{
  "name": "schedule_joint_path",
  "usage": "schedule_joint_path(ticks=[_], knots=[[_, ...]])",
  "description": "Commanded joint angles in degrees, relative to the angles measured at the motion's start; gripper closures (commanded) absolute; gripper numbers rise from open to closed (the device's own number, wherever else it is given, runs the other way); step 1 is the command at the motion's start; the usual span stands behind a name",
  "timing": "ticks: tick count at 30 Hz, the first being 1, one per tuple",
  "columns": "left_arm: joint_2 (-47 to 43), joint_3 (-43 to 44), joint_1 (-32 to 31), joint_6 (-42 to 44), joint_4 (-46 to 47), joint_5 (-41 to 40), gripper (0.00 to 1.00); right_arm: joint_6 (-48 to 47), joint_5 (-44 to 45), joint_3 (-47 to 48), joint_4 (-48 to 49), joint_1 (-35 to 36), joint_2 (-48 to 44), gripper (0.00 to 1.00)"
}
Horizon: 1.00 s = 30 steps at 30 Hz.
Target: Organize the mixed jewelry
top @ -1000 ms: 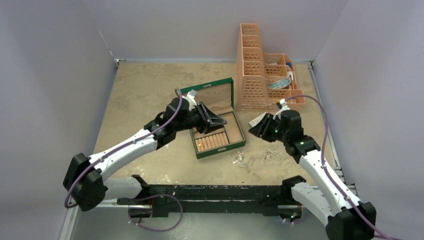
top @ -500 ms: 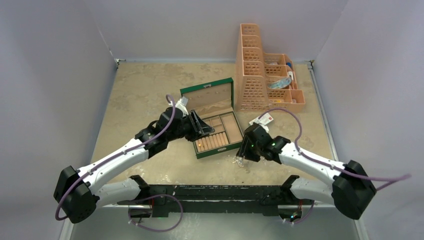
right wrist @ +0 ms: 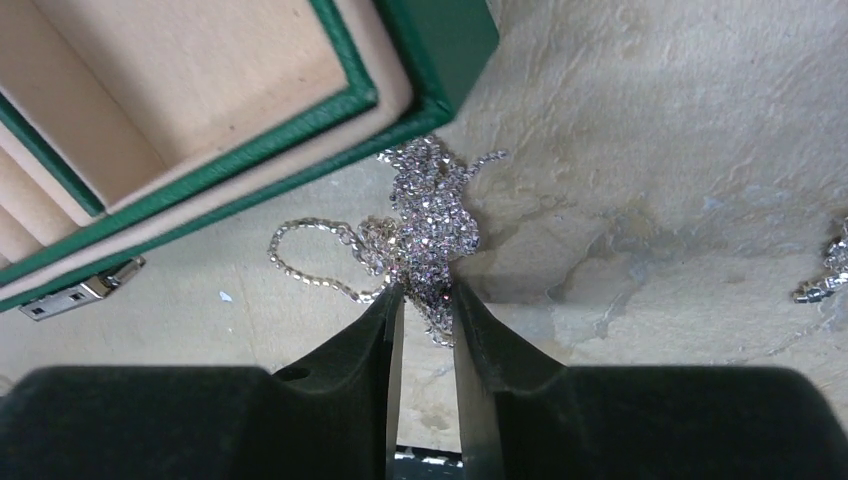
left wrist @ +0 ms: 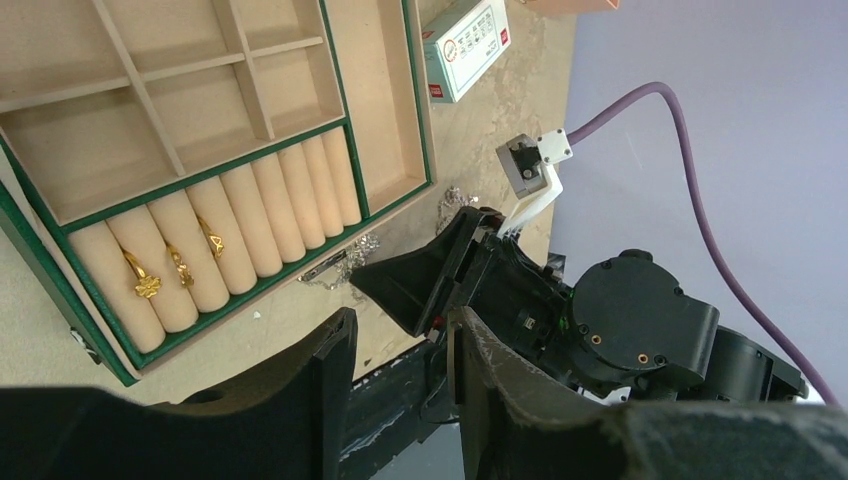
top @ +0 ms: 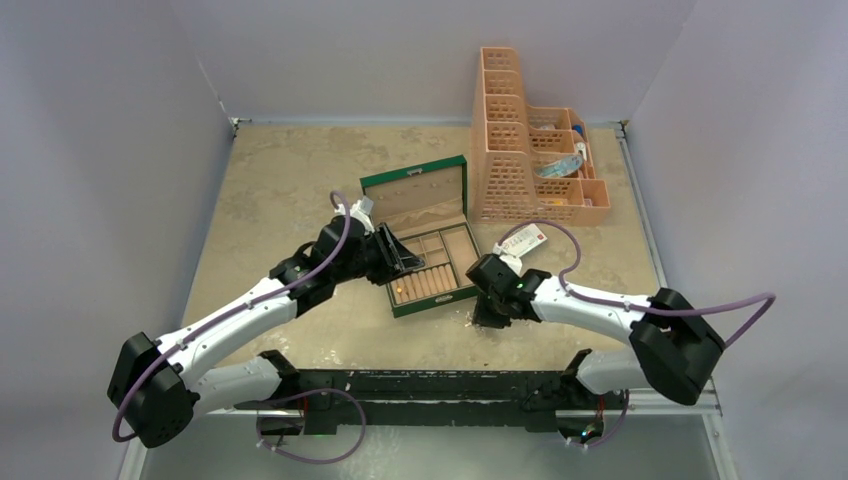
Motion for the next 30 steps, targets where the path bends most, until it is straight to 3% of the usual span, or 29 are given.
schedule_joint_path(ticks=[1,4,7,12,23,27,30], knots=[[-1.25,-0.41,0.57,1.44,1.4,-0.41,0.62,0.35,5.45,2.45,-2.77,0.59,2.77,0.74],[-1.24,-0.51,0.71,1.35,1.4,-0.17,0.62,0.75,7.38,3.3,-4.81,1.13,3.93,0.79],[-1.24,-0.51,0.83,1.35,1.5,-0.1,0.62,1.19,8.43,3.58,-6.17,1.24,3.04,0.9],[-1.03,-0.69,0.86,1.19,1.68,0.25,0.62,2.38,9.6,3.97,-8.04,1.28,0.88,0.97],[-0.98,-0.82,1.01,1.04,1.98,1.07,0.62,2.61,7.85,2.64,-6.93,1.32,-1.35,0.93],[-0.98,-0.95,1.0,0.91,2.1,1.45,0.62,2.65,8.04,2.41,-6.73,1.29,-1.49,1.0],[-0.89,-1.02,1.07,0.85,2.34,2.08,0.62,2.89,9.18,3.53,-7.4,1.31,-2.88,1.0]])
